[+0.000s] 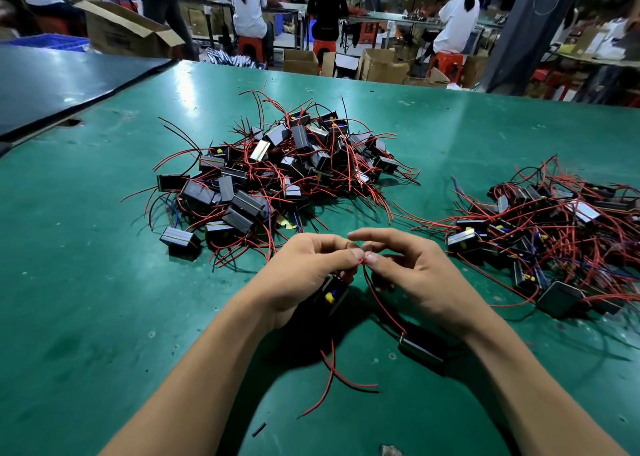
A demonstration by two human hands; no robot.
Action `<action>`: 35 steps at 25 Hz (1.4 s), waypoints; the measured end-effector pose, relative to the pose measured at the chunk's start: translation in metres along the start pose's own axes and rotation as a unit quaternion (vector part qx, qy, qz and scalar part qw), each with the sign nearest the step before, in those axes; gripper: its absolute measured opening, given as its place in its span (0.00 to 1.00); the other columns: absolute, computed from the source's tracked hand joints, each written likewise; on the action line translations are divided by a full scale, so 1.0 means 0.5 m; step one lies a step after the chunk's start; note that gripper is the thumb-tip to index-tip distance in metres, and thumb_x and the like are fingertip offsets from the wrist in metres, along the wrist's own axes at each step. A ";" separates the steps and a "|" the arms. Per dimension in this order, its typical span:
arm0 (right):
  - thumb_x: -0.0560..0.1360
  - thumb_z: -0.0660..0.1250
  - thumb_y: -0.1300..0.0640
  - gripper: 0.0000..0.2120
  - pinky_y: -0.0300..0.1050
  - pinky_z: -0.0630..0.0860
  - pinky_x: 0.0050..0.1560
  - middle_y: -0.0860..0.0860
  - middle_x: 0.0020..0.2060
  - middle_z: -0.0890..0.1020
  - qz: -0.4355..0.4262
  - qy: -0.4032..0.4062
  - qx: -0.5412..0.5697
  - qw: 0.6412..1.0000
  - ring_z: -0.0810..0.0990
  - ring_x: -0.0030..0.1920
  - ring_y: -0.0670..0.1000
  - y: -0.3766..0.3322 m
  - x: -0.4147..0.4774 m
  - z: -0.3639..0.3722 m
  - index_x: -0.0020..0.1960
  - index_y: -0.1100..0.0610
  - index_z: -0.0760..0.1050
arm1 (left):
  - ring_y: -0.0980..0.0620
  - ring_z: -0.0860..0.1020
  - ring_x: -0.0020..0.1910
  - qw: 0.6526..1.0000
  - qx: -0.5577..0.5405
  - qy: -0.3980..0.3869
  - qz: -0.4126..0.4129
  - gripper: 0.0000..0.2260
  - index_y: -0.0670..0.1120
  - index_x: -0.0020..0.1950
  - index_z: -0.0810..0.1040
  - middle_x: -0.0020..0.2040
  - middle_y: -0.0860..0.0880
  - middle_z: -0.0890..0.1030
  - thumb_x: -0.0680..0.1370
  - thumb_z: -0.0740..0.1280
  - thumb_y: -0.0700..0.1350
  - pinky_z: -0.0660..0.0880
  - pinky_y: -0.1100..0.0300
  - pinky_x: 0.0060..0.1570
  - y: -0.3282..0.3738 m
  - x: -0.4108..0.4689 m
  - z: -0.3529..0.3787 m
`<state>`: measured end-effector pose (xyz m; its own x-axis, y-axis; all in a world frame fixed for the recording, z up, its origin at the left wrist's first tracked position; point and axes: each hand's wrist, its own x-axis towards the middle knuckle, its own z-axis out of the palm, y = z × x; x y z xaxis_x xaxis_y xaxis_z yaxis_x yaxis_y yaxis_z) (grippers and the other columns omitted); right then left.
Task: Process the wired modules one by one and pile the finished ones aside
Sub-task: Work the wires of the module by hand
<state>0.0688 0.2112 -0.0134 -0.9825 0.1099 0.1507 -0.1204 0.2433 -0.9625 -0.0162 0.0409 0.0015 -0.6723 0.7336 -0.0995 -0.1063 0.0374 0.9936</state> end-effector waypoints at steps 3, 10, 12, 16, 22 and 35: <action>0.76 0.72 0.55 0.09 0.36 0.72 0.32 0.47 0.41 0.81 0.020 0.007 0.015 1.000 0.72 0.33 0.45 0.001 -0.001 -0.005 0.55 0.47 0.84 | 0.53 0.75 0.38 1.000 0.005 -0.023 0.000 0.07 0.43 0.41 0.79 0.37 0.45 0.79 0.79 0.68 0.42 0.71 0.61 0.46 -0.002 0.001 -0.003; 0.73 0.74 0.48 0.08 0.37 0.67 0.29 0.48 0.28 0.75 0.041 0.072 -0.030 0.996 0.69 0.29 0.46 0.002 -0.001 -0.007 0.44 0.52 0.83 | 0.56 0.75 0.34 0.999 0.026 0.019 0.013 0.05 0.40 0.45 0.81 0.36 0.47 0.80 0.78 0.69 0.40 0.72 0.65 0.41 -0.011 0.005 0.001; 0.75 0.73 0.52 0.08 0.34 0.66 0.28 0.46 0.28 0.75 0.063 0.076 -0.027 0.995 0.69 0.28 0.45 0.005 0.005 -0.002 0.40 0.55 0.82 | 0.56 0.75 0.34 0.997 0.054 0.038 0.028 0.04 0.40 0.43 0.81 0.34 0.49 0.80 0.77 0.70 0.39 0.72 0.66 0.39 -0.014 0.008 0.005; 0.71 0.75 0.51 0.09 0.33 0.63 0.25 0.47 0.28 0.75 0.137 0.060 0.061 0.987 0.69 0.26 0.43 -0.001 0.009 0.003 0.35 0.54 0.82 | 0.55 0.76 0.34 0.996 0.073 0.040 0.029 0.04 0.39 0.43 0.82 0.33 0.49 0.81 0.77 0.70 0.38 0.72 0.66 0.39 -0.016 0.009 0.002; 0.74 0.75 0.53 0.02 0.43 0.72 0.38 0.52 0.36 0.85 0.036 0.063 -0.075 0.995 0.75 0.35 0.47 -0.001 -0.004 -0.010 0.46 0.50 0.85 | 0.52 0.76 0.36 0.996 0.060 0.067 0.017 0.05 0.37 0.43 0.82 0.34 0.46 0.80 0.77 0.70 0.39 0.73 0.64 0.40 -0.015 0.012 0.000; 0.74 0.76 0.55 0.02 0.33 0.67 0.34 0.42 0.35 0.81 -0.125 0.114 -0.248 0.954 0.73 0.30 0.43 0.007 -0.002 -0.009 0.43 0.50 0.84 | 0.52 0.71 0.31 0.996 0.074 0.039 -0.027 0.05 0.41 0.42 0.82 0.32 0.48 0.76 0.77 0.70 0.41 0.68 0.62 0.33 -0.009 0.005 -0.001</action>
<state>0.0699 0.2161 -0.0158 -0.8691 0.1812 0.4603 -0.2089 0.7091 -0.6735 -0.0180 0.0422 -0.0031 -0.7236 0.6736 -0.1505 -0.0380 0.1788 0.9832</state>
